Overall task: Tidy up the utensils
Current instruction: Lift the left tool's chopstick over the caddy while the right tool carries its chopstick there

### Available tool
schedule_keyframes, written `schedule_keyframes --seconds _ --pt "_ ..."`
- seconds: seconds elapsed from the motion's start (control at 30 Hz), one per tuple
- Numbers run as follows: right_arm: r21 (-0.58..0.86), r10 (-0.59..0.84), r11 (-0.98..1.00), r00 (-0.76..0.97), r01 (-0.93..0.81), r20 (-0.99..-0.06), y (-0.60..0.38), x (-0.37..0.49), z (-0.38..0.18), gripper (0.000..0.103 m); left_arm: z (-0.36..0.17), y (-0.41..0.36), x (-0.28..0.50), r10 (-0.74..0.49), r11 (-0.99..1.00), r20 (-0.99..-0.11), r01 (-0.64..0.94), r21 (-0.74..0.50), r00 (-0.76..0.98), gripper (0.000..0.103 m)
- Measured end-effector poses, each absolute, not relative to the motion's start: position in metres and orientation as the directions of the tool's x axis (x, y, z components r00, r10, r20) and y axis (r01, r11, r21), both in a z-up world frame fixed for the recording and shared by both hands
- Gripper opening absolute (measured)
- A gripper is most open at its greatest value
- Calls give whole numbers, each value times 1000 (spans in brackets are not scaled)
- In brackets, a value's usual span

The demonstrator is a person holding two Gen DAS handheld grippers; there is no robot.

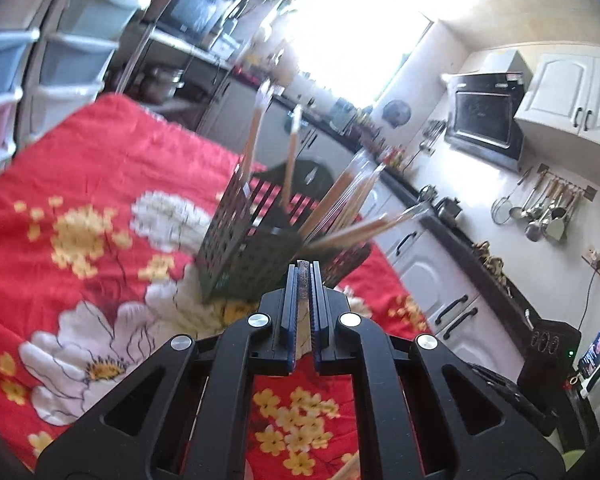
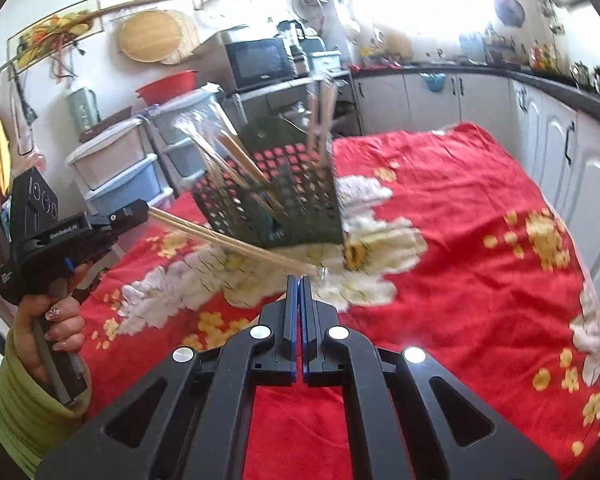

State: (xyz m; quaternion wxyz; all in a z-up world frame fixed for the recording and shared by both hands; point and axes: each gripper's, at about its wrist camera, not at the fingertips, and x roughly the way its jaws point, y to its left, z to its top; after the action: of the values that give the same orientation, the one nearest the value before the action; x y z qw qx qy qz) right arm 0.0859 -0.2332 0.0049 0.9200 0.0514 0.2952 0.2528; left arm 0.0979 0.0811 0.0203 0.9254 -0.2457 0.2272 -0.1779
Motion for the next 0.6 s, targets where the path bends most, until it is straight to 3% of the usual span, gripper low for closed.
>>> schedule_keyframes --seconds 0.6 --pt "135 546 834 767 -535 -338 -198 80 89 1 84 79 85 -441 831 -214 307 -463 872 2"
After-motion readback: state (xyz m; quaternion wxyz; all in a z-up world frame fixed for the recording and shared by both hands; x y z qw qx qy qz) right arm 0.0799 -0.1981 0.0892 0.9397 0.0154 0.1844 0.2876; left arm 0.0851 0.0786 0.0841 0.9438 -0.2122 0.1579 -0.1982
